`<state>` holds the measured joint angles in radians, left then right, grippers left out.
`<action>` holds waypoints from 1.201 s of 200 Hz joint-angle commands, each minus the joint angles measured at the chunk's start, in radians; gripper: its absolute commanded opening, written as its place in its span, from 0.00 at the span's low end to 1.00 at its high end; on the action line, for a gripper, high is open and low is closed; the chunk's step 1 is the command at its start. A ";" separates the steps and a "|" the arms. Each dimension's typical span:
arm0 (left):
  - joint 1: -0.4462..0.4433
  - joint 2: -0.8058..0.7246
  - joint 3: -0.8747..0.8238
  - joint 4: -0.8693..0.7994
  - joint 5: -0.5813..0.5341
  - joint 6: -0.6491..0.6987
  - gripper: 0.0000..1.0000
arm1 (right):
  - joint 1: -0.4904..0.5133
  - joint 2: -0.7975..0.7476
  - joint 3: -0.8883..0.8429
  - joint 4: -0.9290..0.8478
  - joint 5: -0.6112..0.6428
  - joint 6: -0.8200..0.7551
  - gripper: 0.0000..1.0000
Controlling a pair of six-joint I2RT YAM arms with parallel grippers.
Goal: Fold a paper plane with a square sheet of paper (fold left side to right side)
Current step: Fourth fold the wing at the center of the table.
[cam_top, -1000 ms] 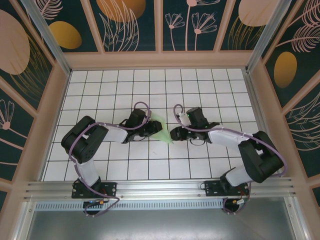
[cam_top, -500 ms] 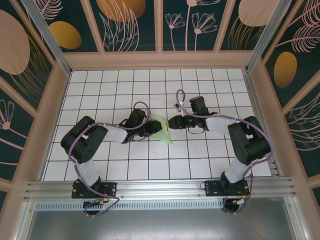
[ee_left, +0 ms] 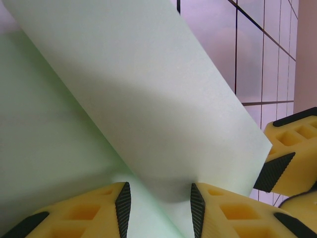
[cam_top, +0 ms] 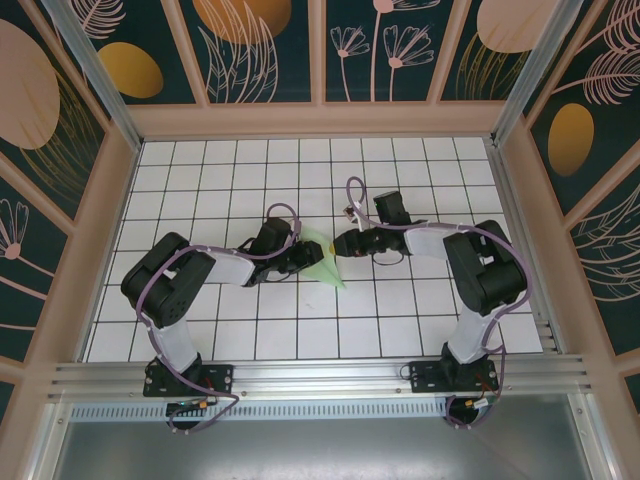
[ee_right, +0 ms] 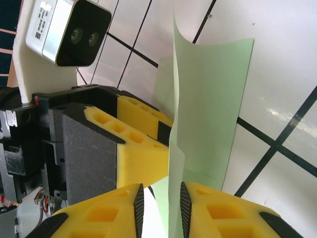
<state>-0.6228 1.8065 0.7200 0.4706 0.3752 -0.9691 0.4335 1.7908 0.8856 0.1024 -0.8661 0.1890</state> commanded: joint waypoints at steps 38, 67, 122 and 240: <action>0.002 -0.001 -0.014 -0.062 -0.031 0.020 0.40 | 0.011 0.042 0.052 0.000 -0.045 -0.028 0.23; 0.002 -0.001 -0.014 -0.062 -0.030 0.019 0.41 | 0.017 0.062 0.070 -0.008 -0.044 -0.031 0.17; 0.002 -0.012 -0.017 -0.058 -0.025 0.023 0.40 | 0.030 0.113 0.095 -0.030 -0.019 -0.044 0.10; 0.003 -0.012 -0.031 -0.054 -0.028 0.020 0.40 | 0.039 0.185 0.147 -0.061 0.019 -0.057 0.10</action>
<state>-0.6228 1.8042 0.7181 0.4675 0.3721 -0.9688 0.4644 1.9495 0.9981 0.0681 -0.8536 0.1619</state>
